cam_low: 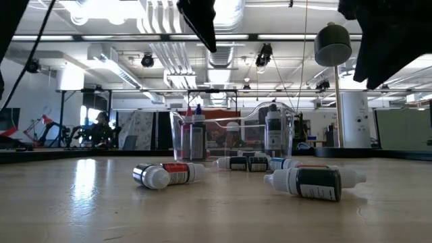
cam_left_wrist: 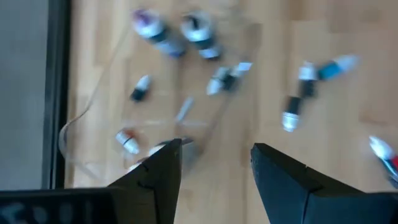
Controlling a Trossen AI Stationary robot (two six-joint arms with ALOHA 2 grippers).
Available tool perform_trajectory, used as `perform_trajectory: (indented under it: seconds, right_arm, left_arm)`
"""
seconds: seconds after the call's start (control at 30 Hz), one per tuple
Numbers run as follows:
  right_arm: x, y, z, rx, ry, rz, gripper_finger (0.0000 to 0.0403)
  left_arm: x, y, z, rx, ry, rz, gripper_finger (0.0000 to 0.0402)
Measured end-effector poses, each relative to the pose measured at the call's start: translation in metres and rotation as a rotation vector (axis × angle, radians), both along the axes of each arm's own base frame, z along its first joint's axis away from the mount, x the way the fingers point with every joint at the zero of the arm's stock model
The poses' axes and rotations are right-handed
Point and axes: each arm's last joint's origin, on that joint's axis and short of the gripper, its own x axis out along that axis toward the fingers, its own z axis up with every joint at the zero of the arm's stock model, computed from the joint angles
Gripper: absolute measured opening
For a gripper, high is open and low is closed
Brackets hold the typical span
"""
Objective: Pick & Place food coloring
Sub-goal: Put the small orange food coloring bottle into the transparent bin
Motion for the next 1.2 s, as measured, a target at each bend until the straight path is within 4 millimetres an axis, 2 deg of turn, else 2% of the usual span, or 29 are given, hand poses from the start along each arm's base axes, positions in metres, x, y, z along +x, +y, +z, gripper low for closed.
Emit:
perform_trajectory:
  seconds: [0.1, 0.2, 0.4, 0.6, 0.73, 0.83, 0.93, 1.07, 1.2]
  right_arm:
    - [0.014, 0.01, -0.008, -0.004, -0.032, 0.16, 0.0224]
    - [0.024, 0.017, -0.019, -0.041, -0.007, 0.285, 0.0224]
    - [0.041, 0.034, -0.046, 0.039, 0.067, 0.476, 0.0224]
    - [0.064, 0.061, -0.077, 0.123, 0.019, 0.753, 0.0224]
    - [0.07, 0.065, -0.093, 0.13, 0.021, 0.745, 0.0224]
    - [0.071, 0.063, -0.097, 0.138, 0.021, 0.664, 0.0224]
    - [0.072, 0.063, -0.1, 0.126, 0.019, 0.66, 0.0224]
    - [0.076, 0.065, -0.104, 0.117, 0.03, 0.664, 0.0224]
    - [0.079, 0.067, -0.102, 0.128, 0.037, 0.631, 0.0224]
  left_arm:
    - [-0.008, -0.025, -0.007, 0.007, 0.008, -0.077, 0.0165]
    - [-0.02, -0.046, -0.021, -0.001, 0.035, -0.082, 0.0165]
    - [-0.054, -0.09, -0.055, -0.079, 0.052, 0.055, 0.0165]
    - [-0.09, -0.135, -0.079, -0.177, -0.002, 0.163, 0.0165]
    - [-0.111, -0.154, -0.087, -0.215, -0.019, 0.222, 0.0165]
    - [-0.125, -0.16, -0.092, -0.201, -0.041, 0.248, 0.0165]
    - [-0.137, -0.158, -0.099, -0.168, -0.055, 0.259, 0.0165]
    - [-0.153, -0.146, -0.107, -0.156, -0.053, 0.272, 0.0165]
    - [-0.168, -0.132, -0.114, -0.184, -0.131, 0.274, 0.0165]
